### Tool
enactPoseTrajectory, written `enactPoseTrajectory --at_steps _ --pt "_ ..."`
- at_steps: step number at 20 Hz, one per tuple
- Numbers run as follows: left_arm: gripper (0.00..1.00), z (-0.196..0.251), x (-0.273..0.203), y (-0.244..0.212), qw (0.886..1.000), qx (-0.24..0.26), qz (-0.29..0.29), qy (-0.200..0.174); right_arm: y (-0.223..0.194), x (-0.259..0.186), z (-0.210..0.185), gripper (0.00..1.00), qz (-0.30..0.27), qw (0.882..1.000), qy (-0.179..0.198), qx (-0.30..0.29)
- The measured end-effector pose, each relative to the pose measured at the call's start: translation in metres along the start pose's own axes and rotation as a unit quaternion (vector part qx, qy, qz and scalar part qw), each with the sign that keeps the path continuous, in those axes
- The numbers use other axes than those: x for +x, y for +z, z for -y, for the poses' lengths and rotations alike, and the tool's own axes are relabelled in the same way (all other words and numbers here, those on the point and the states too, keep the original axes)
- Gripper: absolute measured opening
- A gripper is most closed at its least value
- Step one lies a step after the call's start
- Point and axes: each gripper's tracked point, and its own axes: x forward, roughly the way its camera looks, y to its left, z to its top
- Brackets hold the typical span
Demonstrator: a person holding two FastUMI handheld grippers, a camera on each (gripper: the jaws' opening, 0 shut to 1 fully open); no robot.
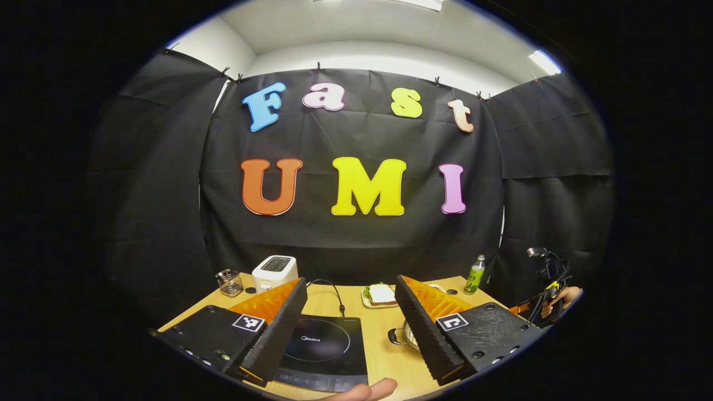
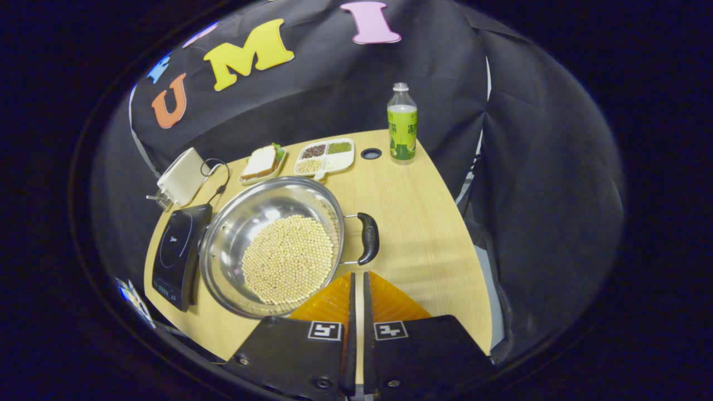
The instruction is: First push the handle of the pot to place it horizontally, then grasp the pot with both hands and set it on the induction cooktop.
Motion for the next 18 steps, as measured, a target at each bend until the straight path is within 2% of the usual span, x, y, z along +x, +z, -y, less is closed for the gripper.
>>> enactPoseTrajectory --at_steps 1,2,3,4,5,8,12,15,18 --pt "0.96 0.003 -0.001 0.001 1.000 -0.003 -0.002 -0.003 0.002 -0.009 0.000 0.17 0.008 1.000 -0.002 -0.001" --pt "0.96 0.006 -0.001 0.002 1.000 -0.011 -0.005 -0.006 0.005 -0.018 0.003 0.22 0.018 1.000 -0.008 -0.002" --pt "0.96 0.010 0.000 0.002 1.000 -0.019 -0.010 -0.011 0.008 -0.027 0.005 0.36 0.026 1.000 -0.016 -0.005" --pt "0.96 0.015 0.002 -0.001 0.999 -0.025 -0.021 -0.015 0.010 -0.035 0.007 0.42 0.033 0.999 -0.022 -0.011" --pt "0.96 0.019 0.004 -0.003 0.999 -0.032 -0.032 -0.021 0.013 -0.044 0.008 0.61 0.040 0.999 -0.026 -0.016" --pt "0.95 0.033 0.011 -0.008 0.996 -0.048 -0.059 -0.041 0.033 -0.067 0.015 0.74 0.073 0.997 -0.038 -0.015" --pt "0.95 0.041 0.027 -0.019 0.995 -0.029 -0.088 -0.039 0.060 -0.098 0.022 0.80 0.114 0.992 -0.045 -0.020" --pt "0.95 0.056 0.044 -0.045 0.989 -0.029 -0.137 -0.043 0.067 -0.104 0.022 0.95 0.110 0.993 -0.043 -0.022" --pt "0.95 0.079 0.058 -0.080 0.978 -0.023 -0.199 -0.063 0.065 -0.090 0.020 0.95 0.080 0.996 -0.029 -0.021"
